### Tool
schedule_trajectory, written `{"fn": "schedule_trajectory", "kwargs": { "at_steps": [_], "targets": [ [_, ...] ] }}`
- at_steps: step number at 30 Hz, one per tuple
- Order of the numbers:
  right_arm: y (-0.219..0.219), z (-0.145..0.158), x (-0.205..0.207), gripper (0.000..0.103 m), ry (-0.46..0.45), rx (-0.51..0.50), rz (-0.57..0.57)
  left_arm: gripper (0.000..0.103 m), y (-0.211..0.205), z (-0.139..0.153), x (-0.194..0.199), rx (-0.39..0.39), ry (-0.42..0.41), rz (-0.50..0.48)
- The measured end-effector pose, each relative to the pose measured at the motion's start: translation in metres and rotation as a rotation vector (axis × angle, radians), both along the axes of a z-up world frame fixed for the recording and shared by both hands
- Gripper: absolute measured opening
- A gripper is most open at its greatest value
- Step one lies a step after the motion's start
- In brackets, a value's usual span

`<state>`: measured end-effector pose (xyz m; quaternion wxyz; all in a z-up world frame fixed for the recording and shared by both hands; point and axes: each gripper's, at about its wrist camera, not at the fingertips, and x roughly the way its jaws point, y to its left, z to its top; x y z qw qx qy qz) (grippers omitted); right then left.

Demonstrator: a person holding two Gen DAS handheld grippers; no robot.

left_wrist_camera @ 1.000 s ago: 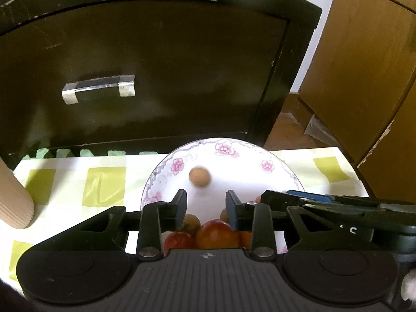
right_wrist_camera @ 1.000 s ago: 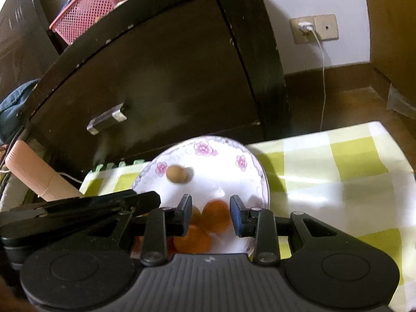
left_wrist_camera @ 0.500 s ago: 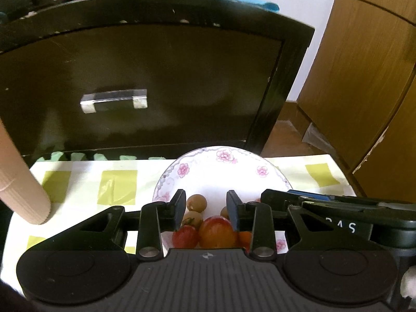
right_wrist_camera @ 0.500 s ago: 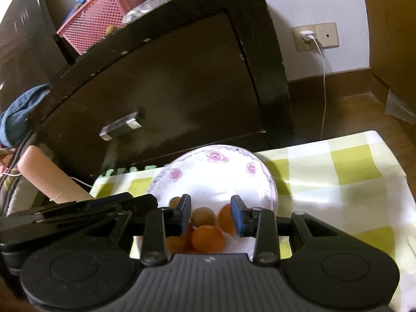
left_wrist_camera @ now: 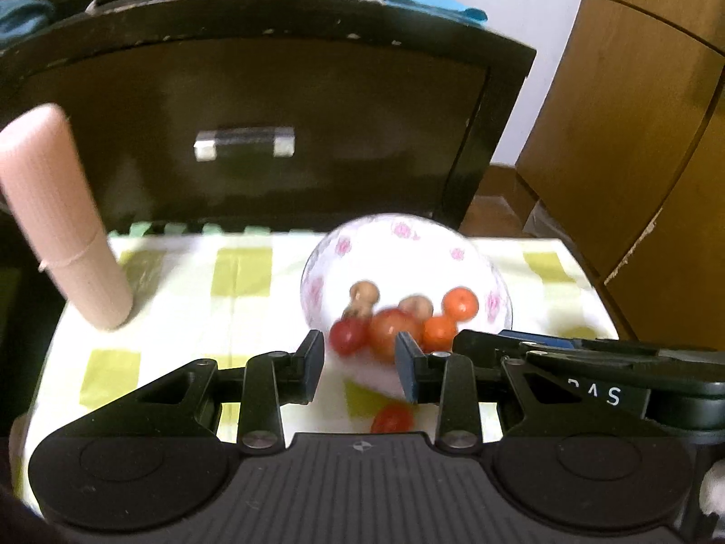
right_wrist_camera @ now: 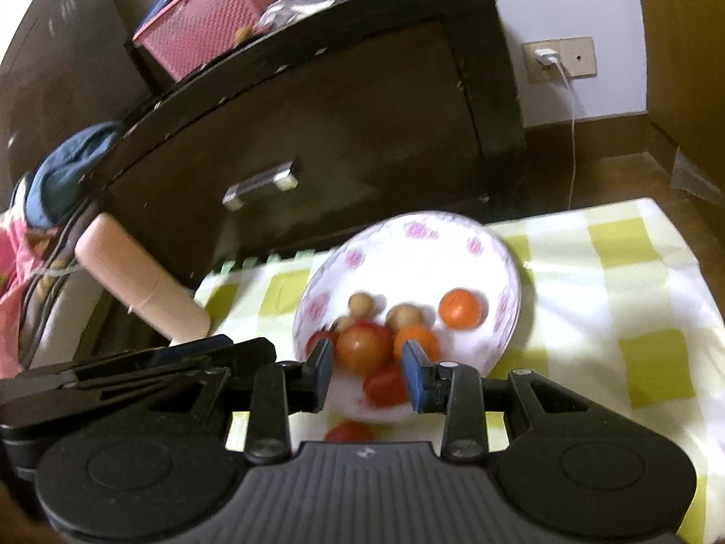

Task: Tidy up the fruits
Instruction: 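Open both grippers and lift them from the bowl back over the cloth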

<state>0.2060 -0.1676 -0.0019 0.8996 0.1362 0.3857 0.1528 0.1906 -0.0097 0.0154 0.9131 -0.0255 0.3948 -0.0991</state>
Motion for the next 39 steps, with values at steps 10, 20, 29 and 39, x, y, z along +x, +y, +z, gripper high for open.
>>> {"fn": "schedule_trajectory", "kwargs": {
  "at_steps": [10, 20, 29, 39],
  "targets": [
    [0.012, -0.02, -0.015, 0.033, 0.08, 0.027, 0.023, 0.065, 0.019, -0.01, -0.025, 0.023, 0.044, 0.007],
    [0.021, -0.041, -0.006, 0.034, 0.151, 0.047, 0.02, 0.069, 0.039, -0.019, -0.029, 0.045, 0.087, 0.026],
    [0.039, -0.055, 0.008, 0.038, 0.16, 0.025, 0.016, 0.073, 0.05, -0.017, -0.033, 0.04, 0.078, 0.025],
    [0.052, -0.068, 0.012, 0.04, 0.143, -0.051, -0.001, 0.075, 0.054, -0.02, -0.033, 0.041, 0.087, 0.022]
  ]
}}
